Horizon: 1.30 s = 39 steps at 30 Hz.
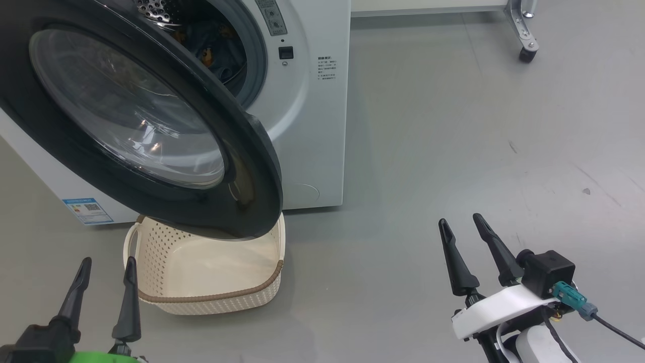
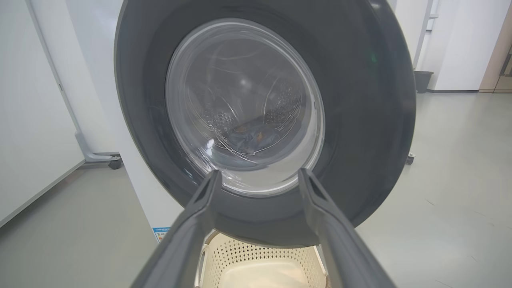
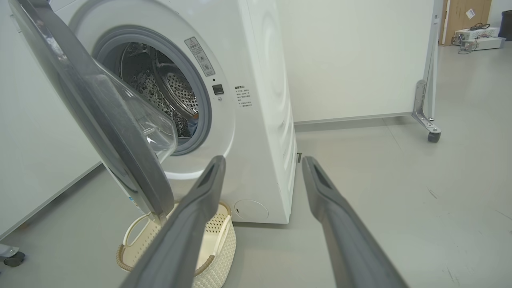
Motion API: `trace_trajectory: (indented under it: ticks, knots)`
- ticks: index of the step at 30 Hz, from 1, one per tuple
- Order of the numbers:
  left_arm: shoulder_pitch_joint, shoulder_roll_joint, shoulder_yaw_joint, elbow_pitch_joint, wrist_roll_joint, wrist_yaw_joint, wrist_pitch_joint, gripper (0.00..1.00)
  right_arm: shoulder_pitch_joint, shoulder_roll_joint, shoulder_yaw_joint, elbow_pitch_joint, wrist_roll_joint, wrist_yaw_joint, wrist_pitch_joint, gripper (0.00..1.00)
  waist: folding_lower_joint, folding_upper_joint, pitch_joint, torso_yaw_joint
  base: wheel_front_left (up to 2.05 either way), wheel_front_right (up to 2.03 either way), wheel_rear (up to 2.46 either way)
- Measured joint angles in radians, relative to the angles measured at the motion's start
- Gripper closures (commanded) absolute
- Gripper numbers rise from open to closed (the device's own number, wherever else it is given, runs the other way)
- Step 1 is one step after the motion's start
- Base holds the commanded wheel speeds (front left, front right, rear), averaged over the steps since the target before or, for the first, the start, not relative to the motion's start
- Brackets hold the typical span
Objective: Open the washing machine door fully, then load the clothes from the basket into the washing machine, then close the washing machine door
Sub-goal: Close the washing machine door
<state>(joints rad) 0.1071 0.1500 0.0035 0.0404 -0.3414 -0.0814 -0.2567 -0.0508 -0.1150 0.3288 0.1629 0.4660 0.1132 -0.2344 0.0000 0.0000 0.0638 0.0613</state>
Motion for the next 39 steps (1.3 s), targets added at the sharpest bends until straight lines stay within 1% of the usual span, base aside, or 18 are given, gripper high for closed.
trace_trajectory:
  ticks: [14, 15, 17, 18, 24, 28, 34, 39]
  knots:
    - [0.001, -0.039, 0.033, 0.006, 0.027, -0.013, 0.000, 0.00, 0.003, -0.004, 0.000, 0.000, 0.000, 0.000, 0.000, 0.00, 0.0000, 0.0000, -0.002, -0.002, 0.00, 0.00, 0.00]
    - [0.001, -0.040, 0.035, 0.006, 0.027, -0.013, 0.000, 0.00, 0.003, -0.004, 0.000, 0.000, 0.000, 0.000, 0.000, 0.27, 0.0000, 0.0000, -0.002, -0.002, 0.00, 0.00, 0.00]
    - [0.001, -0.044, 0.038, 0.006, 0.028, -0.018, 0.000, 0.00, 0.003, -0.004, 0.000, 0.000, 0.000, -0.001, 0.000, 0.92, 0.0000, 0.0000, -0.002, -0.002, 0.00, 0.00, 0.00]
    - [0.001, -0.044, 0.040, 0.006, 0.030, -0.021, 0.000, 0.00, 0.003, -0.005, -0.001, 0.000, 0.000, -0.001, 0.000, 1.00, 0.0000, 0.0000, -0.002, -0.002, 0.00, 0.00, 0.00]
    - [0.001, -0.054, 0.054, 0.009, 0.038, -0.026, 0.000, 0.00, 0.003, -0.009, -0.011, -0.014, -0.002, -0.003, -0.001, 1.00, 0.0000, 0.0001, -0.001, -0.001, 0.00, 0.00, 0.00]
    - [0.001, -0.064, 0.058, 0.010, 0.048, -0.031, 0.000, 0.00, 0.000, -0.009, -0.027, -0.055, -0.013, -0.003, -0.010, 1.00, 0.0000, 0.0000, 0.000, 0.000, 0.00, 0.00, 0.00]
    - [0.001, -0.066, 0.064, 0.009, 0.057, -0.031, 0.000, 0.00, -0.034, -0.008, -0.037, -0.166, -0.046, -0.002, -0.014, 1.00, 0.0000, 0.0000, 0.006, 0.004, 0.00, 0.00, 0.00]
    - [0.000, -0.072, 0.060, 0.010, 0.062, -0.039, 0.000, 0.00, -0.097, 0.000, -0.038, -0.324, -0.087, 0.000, -0.019, 1.00, 0.0000, 0.0000, 0.012, 0.013, 0.00, 0.00, 0.00]
